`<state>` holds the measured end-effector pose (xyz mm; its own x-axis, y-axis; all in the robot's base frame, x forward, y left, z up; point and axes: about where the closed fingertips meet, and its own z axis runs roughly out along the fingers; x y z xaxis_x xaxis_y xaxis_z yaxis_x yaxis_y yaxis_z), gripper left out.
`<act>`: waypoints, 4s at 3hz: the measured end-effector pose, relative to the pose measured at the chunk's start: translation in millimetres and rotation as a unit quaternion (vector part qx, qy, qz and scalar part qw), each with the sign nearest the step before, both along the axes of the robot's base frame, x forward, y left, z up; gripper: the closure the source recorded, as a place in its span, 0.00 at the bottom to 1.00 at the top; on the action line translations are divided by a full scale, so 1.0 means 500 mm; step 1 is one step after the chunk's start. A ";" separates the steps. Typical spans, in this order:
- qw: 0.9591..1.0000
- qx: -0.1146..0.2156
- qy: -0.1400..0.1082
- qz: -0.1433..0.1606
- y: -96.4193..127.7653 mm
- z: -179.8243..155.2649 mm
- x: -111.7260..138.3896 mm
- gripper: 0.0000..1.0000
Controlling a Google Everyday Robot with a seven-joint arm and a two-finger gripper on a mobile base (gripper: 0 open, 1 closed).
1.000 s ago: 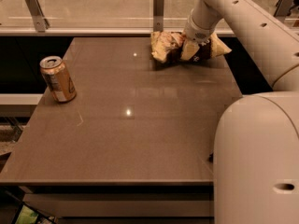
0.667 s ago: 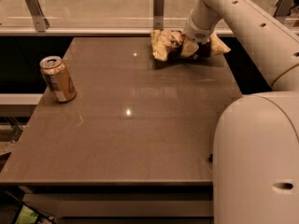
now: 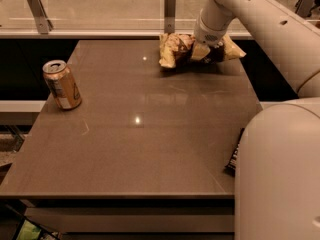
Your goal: Move brown chip bag near orange can
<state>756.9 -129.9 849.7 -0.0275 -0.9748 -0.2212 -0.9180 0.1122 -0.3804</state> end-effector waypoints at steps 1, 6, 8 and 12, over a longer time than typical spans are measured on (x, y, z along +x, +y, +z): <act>1.000 0.002 -0.003 -0.005 0.011 0.022 -0.028 1.00; 0.996 0.039 -0.056 0.060 0.100 0.095 -0.215 1.00; 0.992 0.061 -0.084 0.077 0.145 0.086 -0.256 1.00; 0.986 0.101 -0.098 0.094 0.268 0.051 -0.306 1.00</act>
Offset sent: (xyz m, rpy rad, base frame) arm -0.0479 0.0041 0.0441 0.0896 -0.0433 0.0640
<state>603.9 4.3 875.0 0.2115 -0.8945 -0.3938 -0.8407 0.0390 -0.5401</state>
